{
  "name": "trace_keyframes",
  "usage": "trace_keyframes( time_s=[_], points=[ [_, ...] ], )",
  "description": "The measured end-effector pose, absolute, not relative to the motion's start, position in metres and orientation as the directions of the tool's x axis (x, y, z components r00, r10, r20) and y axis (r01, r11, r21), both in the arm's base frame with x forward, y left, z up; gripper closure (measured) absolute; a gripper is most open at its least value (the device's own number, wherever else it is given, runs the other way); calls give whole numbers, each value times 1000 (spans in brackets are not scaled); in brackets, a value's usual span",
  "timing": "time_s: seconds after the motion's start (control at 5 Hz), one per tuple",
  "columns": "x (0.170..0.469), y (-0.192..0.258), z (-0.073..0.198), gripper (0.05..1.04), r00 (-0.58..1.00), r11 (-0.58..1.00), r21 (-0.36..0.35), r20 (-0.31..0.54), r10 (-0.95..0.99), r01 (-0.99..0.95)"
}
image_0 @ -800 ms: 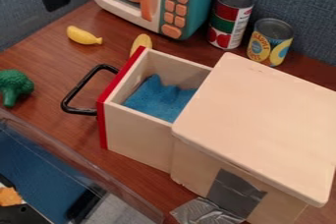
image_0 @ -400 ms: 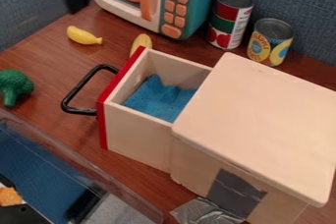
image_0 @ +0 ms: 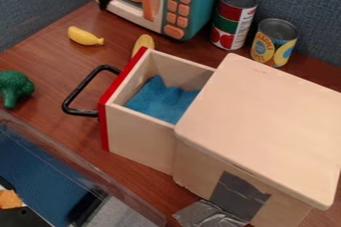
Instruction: Put the banana in the white drawer
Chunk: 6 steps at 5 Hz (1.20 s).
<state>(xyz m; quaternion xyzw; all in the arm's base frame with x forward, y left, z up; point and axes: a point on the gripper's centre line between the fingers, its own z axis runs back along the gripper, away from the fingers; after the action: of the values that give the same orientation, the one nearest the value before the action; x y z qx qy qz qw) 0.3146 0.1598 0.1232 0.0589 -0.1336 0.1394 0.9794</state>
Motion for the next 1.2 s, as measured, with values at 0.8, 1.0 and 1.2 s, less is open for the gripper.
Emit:
trace_keyframes(
  time_s=[0.8, 1.0, 1.2],
  points=[
    [330, 236, 106, 83, 494, 544, -75, 331, 804, -836],
    [322, 243, 99, 83, 402, 460, -144, 306, 863, -876],
    [322, 240, 84, 83, 330, 391, -227, 264, 906, -892]
  ],
)
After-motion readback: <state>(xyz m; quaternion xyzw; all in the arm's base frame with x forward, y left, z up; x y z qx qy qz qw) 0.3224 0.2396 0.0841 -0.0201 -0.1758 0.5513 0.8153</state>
